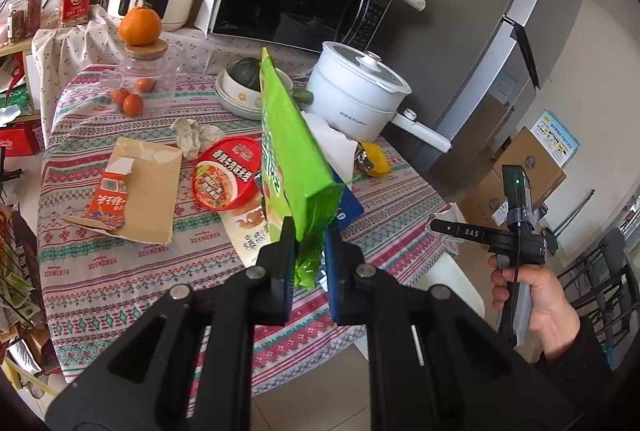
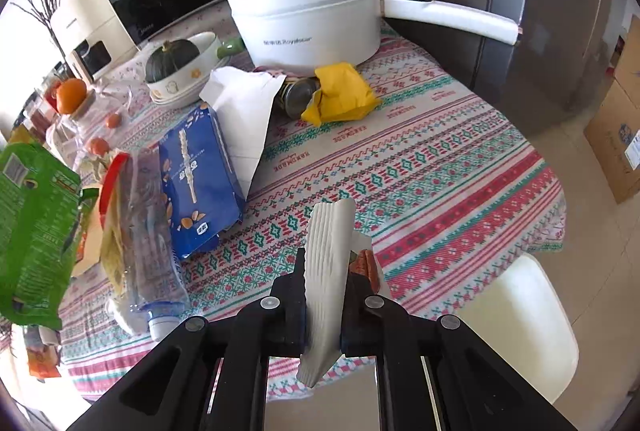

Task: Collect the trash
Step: 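Carry both items over the white bin and open both tools to drop them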

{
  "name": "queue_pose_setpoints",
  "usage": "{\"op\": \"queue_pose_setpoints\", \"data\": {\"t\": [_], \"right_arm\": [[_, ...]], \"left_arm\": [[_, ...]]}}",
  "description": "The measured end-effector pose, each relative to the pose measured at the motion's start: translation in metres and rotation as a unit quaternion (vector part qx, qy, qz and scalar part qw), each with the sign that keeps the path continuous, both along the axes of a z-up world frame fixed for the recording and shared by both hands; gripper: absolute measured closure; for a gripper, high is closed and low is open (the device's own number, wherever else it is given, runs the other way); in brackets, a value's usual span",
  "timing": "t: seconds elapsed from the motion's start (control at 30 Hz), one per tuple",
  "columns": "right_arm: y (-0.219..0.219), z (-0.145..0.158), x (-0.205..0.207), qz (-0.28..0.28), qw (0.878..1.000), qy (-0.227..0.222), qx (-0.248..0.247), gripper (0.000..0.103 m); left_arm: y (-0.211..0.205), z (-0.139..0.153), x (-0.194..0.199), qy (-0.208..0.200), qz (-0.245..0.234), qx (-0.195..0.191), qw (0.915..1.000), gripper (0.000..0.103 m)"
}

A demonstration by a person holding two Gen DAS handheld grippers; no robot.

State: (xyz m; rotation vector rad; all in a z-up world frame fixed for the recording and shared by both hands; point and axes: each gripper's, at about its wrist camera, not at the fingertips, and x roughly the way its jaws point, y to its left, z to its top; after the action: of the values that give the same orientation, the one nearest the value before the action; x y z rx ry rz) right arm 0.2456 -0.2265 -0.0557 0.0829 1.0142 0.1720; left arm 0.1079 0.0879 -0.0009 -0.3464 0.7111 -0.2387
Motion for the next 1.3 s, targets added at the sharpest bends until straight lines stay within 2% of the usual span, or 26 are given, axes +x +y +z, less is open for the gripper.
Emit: {"op": "queue_pose_setpoints", "data": {"t": [0.2,0.47,0.77,1.07,1.17,1.2,1.23,1.3], "right_arm": [[-0.045,0.025,-0.034,-0.006,1.000,-0.013,0.009,0.092],[-0.116,0.033,-0.080,-0.042,0.999,-0.014,0.014,0.092],[-0.175,-0.003,-0.093,-0.079,0.995,0.045,0.028,0.092],[-0.181,-0.030,-0.079,-0.098,0.992,0.080,0.022,0.091],[-0.184,-0.037,-0.076,-0.104,0.990,0.090,0.029,0.083],[-0.186,-0.038,-0.075,-0.107,0.989,0.096,0.033,0.075],[-0.189,-0.039,-0.074,-0.112,0.988,0.098,0.038,0.063],[-0.193,-0.037,-0.075,-0.119,0.987,0.094,0.044,0.048]], "left_arm": [[-0.056,-0.001,-0.004,0.000,-0.073,0.002,0.9973,0.089],[-0.130,-0.014,-0.005,0.020,-0.159,0.006,0.9870,0.089],[-0.201,-0.028,-0.008,0.036,-0.232,0.029,0.9717,0.089],[-0.233,-0.041,-0.002,0.051,-0.254,0.040,0.9652,0.088],[-0.242,-0.043,-0.003,0.053,-0.263,0.044,0.9623,0.088],[-0.244,-0.045,-0.003,0.054,-0.266,0.046,0.9613,0.088],[-0.247,-0.046,-0.003,0.056,-0.269,0.048,0.9603,0.088],[-0.252,-0.049,-0.002,0.061,-0.274,0.052,0.9584,0.088]]}}
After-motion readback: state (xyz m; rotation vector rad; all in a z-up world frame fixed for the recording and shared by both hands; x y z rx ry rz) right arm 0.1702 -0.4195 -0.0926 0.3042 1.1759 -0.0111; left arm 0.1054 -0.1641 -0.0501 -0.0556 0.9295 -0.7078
